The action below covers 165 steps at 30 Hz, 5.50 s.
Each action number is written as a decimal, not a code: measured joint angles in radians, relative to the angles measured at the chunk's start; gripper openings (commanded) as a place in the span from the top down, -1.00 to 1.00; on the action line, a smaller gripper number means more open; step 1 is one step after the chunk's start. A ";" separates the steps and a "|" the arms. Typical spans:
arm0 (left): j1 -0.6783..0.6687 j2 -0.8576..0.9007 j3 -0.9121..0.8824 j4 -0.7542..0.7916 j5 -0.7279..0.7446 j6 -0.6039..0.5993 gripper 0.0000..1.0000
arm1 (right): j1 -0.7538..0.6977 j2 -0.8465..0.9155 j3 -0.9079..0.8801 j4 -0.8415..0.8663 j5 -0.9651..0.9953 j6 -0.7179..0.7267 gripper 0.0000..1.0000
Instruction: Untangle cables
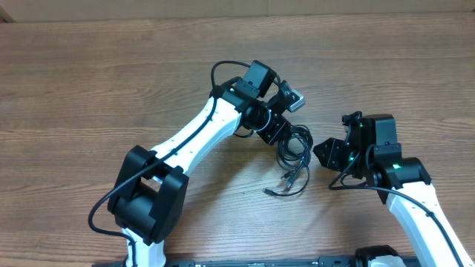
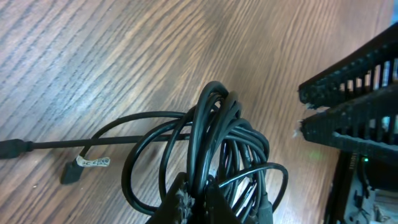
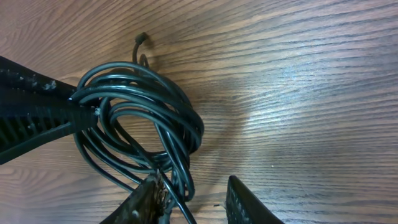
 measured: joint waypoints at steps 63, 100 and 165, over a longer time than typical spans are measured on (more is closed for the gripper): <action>0.000 0.000 0.007 0.066 -0.040 -0.087 -0.51 | 0.001 0.091 -0.001 -0.070 -0.013 0.062 0.92; -0.006 0.000 0.006 0.000 -0.154 -0.018 0.87 | 0.001 0.091 -0.001 0.148 -0.339 0.028 0.92; -0.026 0.000 0.002 -0.004 -0.053 -0.018 0.92 | 0.002 0.142 0.000 0.005 -0.043 -0.117 0.92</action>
